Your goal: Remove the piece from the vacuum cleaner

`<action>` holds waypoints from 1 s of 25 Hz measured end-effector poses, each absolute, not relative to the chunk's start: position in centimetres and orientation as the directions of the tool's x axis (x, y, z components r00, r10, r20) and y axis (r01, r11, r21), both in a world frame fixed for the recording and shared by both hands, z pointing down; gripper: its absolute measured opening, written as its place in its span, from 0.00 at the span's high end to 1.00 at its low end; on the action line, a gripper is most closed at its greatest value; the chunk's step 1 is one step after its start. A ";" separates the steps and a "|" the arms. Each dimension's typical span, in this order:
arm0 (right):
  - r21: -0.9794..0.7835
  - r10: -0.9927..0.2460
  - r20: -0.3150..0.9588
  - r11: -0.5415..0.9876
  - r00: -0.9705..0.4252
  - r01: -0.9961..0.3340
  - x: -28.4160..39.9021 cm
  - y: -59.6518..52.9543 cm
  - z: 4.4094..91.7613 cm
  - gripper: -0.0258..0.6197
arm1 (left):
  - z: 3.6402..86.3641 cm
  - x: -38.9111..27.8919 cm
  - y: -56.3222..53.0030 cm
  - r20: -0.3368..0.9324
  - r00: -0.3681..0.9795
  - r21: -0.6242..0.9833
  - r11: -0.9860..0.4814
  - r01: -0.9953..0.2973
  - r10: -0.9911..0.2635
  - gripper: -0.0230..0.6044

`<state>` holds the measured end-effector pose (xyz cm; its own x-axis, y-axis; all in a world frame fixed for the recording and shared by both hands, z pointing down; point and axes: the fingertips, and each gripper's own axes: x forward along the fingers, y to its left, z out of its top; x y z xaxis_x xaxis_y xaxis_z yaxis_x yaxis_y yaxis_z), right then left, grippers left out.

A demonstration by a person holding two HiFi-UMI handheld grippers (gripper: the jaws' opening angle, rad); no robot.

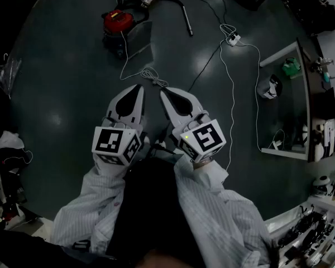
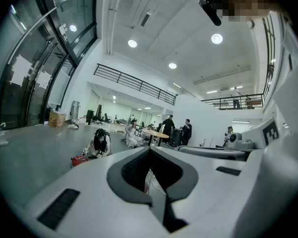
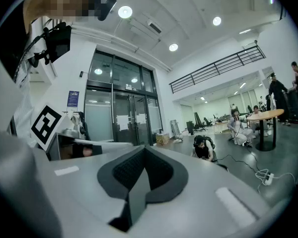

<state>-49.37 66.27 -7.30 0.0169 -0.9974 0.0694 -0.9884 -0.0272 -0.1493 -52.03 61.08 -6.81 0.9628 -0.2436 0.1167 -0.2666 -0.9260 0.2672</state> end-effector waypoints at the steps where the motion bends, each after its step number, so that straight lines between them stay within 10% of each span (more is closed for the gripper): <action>1: -0.150 -0.997 0.070 -0.026 0.015 -0.988 -49.4 66.3 -7.4 0.96 | -6.8 -51.9 61.2 0.118 0.963 0.267 -0.926 -0.266 -0.243 0.96; 25: -0.223 -0.993 0.117 -0.023 -0.003 -0.975 -41.7 65.2 -3.1 0.96 | -3.4 -45.2 57.3 0.194 0.929 0.250 -0.899 -0.359 -0.316 0.96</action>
